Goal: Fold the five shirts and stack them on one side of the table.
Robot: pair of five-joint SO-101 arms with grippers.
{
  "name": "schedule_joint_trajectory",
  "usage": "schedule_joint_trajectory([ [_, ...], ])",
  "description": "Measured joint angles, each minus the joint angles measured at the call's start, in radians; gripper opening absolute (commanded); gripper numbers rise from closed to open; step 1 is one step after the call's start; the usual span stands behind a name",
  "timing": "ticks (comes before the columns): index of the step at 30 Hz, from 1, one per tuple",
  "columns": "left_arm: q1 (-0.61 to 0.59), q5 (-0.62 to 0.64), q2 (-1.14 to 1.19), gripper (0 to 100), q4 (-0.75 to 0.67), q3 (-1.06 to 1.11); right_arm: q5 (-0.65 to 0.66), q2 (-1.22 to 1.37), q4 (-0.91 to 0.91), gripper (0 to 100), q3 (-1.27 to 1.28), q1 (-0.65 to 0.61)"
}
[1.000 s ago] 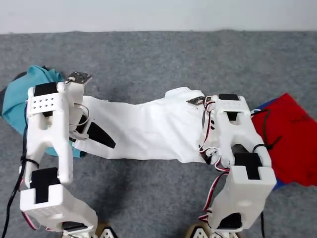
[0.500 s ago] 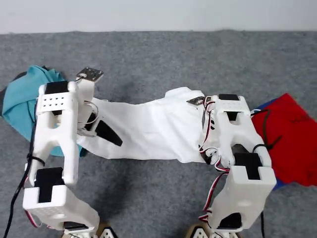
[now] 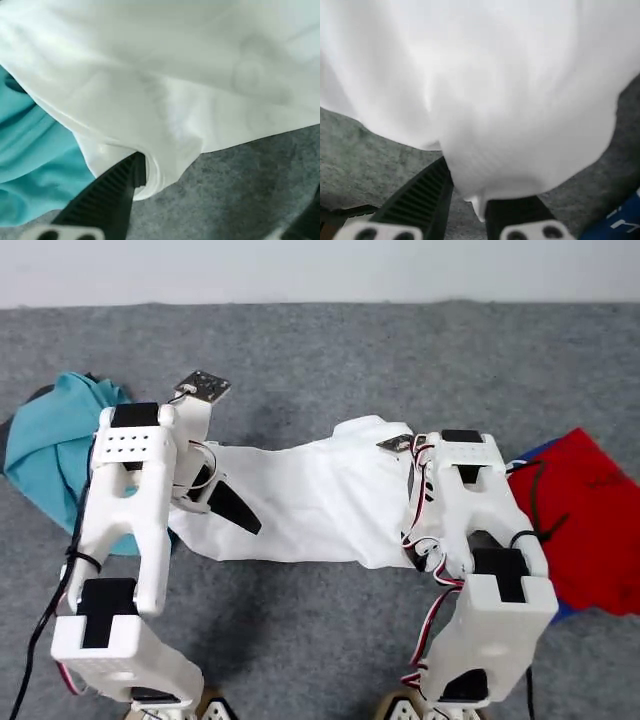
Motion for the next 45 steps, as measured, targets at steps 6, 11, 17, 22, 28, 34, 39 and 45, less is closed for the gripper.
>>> schedule_joint_trajectory([
  [6, 0.000, -0.014, 0.000, 18, -0.002, 0.020, 0.000, 0.000, 0.000, 1.0, 0.000, 0.000],
  [11, 0.000, -0.014, 0.000, 3, -0.021, 0.040, 0.000, 0.000, 0.000, 1.0, 0.000, 0.000],
  [17, 0.000, -0.014, 0.000, 1, -0.014, 0.040, 0.000, 0.000, 0.000, 1.0, 0.000, 0.000],
  [22, 0.000, -0.014, -0.003, 1, 0.037, 0.040, 0.000, 0.000, 0.002, 1.0, 0.000, 0.000],
  [28, 0.000, -0.014, -0.009, 1, 0.103, 0.040, 0.000, 0.000, 0.046, 1.0, 0.000, 0.000],
  [34, -0.011, -0.015, -0.009, 1, 0.181, 0.040, 0.000, -0.155, 0.104, 1.0, 0.023, -0.003],
  [39, -0.121, -0.023, -0.009, 1, 0.195, 0.040, 0.057, -0.272, 0.110, 1.0, 0.166, -0.005],
  [45, -0.292, -0.135, -0.009, 1, 0.196, 0.044, 0.130, -0.356, 0.092, 1.0, 0.245, 0.123],
])
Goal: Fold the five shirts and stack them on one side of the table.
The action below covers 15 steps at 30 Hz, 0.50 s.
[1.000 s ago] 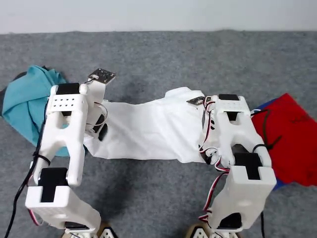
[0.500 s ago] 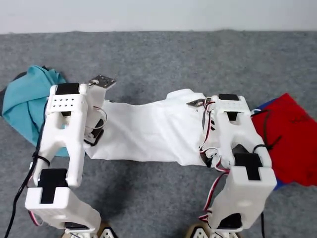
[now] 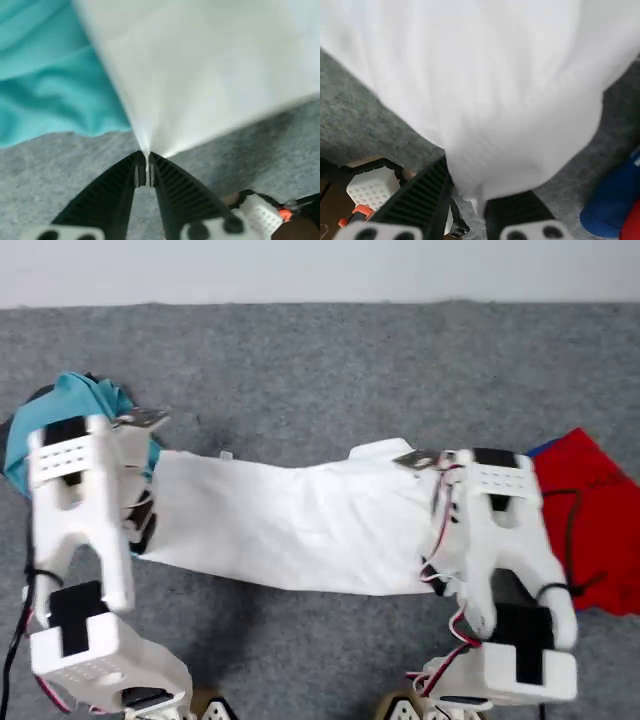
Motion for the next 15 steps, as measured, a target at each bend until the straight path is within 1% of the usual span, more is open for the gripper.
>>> schedule_joint_trajectory([
  [3, -0.077, -0.066, 0.000, 1, 0.000, 0.000, 0.043, -0.021, 0.003, 1.0, 0.003, 0.087],
  [6, -0.114, -0.140, -0.002, 1, 0.000, 0.026, 0.089, -0.021, 0.038, 1.0, 0.003, 0.141],
  [9, -0.115, -0.178, -0.002, 1, 0.000, 0.069, 0.109, -0.021, 0.055, 1.0, 0.014, 0.157],
  [15, -0.115, -0.189, -0.002, 1, 0.000, 0.106, 0.114, -0.021, 0.044, 1.8, 0.106, 0.157],
])
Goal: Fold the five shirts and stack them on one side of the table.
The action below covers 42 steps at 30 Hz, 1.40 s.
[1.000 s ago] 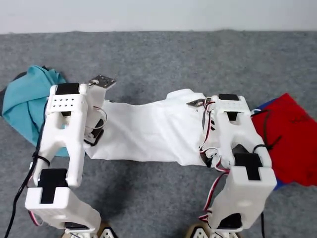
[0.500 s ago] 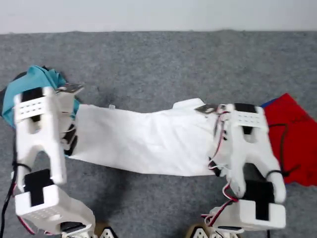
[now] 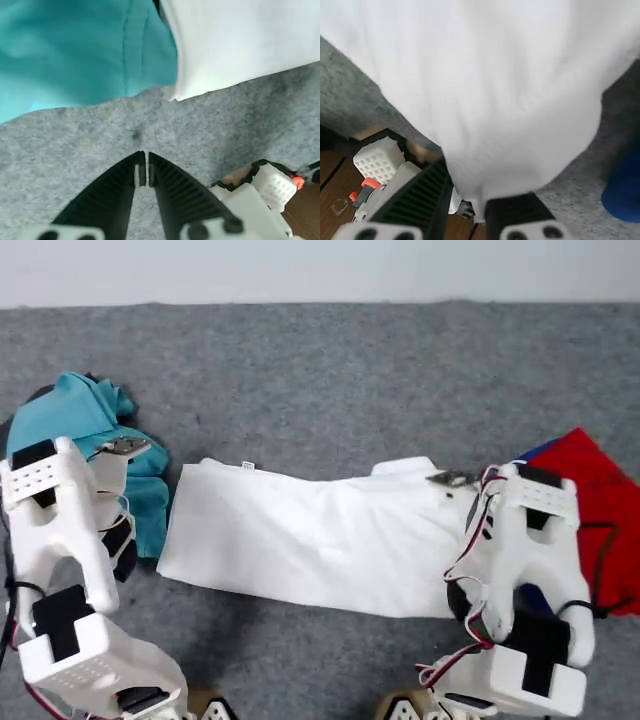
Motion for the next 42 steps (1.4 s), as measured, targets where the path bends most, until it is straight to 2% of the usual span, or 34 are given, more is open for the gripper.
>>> schedule_joint_trajectory([
  [2, 0.000, 0.000, 0.000, 1, 0.000, 0.000, -0.026, 0.000, -0.012, 6.4, 0.015, -0.003],
  [5, 0.000, 0.026, 0.000, 1, 0.000, -0.060, -0.060, 0.000, -0.005, 18.5, 0.011, -0.012],
  [8, 0.003, 0.072, 0.000, 2, 0.000, -0.166, -0.064, 0.000, 0.075, 27.7, -0.052, -0.012],
  [10, 0.034, 0.091, 0.000, 2, 0.000, -0.221, -0.063, 0.000, 0.149, 30.1, -0.124, -0.025],
  [13, 0.133, 0.104, 0.000, 2, 0.000, -0.236, -0.061, -0.003, 0.175, 30.1, -0.224, -0.043],
  [18, 0.370, 0.192, 0.006, 2, -0.031, -0.236, -0.097, -0.025, 0.173, 29.6, -0.331, -0.123],
  [22, 0.482, 0.267, 0.091, 2, -0.106, -0.238, -0.184, -0.017, 0.074, 22.2, -0.351, -0.210],
  [27, 0.526, 0.288, 0.229, 2, -0.110, -0.238, -0.290, 0.081, -0.115, 19.2, -0.351, -0.293],
  [32, 0.520, 0.293, 0.273, 2, -0.114, -0.238, -0.315, 0.201, -0.235, 20.9, -0.362, -0.319],
  [37, 0.526, 0.293, 0.285, 2, -0.118, -0.238, -0.319, 0.302, -0.276, 20.4, -0.496, -0.330],
  [42, 0.523, 0.293, 0.285, 2, -0.170, -0.233, -0.377, 0.413, -0.276, 20.4, -0.649, -0.325],
])
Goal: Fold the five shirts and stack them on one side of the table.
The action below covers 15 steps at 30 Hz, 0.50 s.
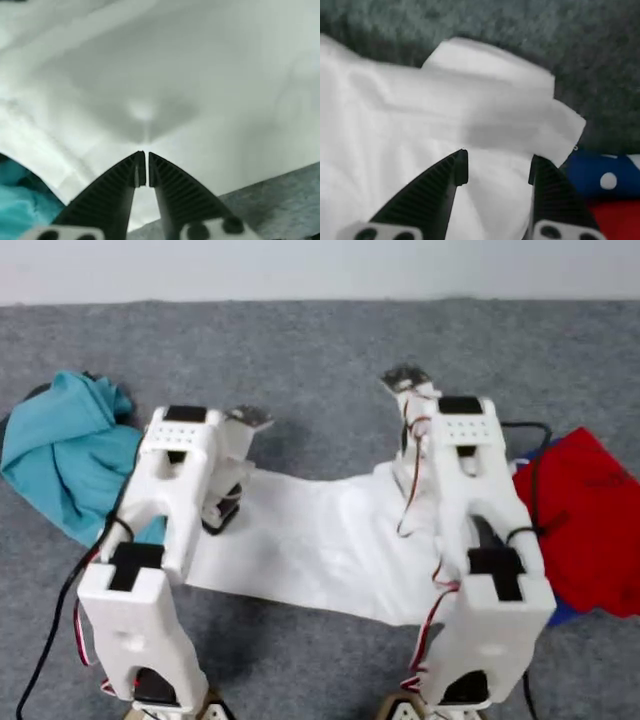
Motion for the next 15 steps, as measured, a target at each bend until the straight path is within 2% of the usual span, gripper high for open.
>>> schedule_joint_trajectory([
  [7, 0.000, 0.000, 0.000, 2, -0.081, 0.055, -0.009, 0.155, 0.000, 19.5, -0.087, 0.000],
  [12, 0.000, 0.000, 0.000, 2, -0.089, 0.055, -0.009, 0.164, 0.000, 0.0, -0.106, 0.002],
  [15, 0.003, 0.000, 0.000, 2, -0.089, 0.055, -0.011, 0.161, 0.000, 4.5, -0.106, 0.002],
])
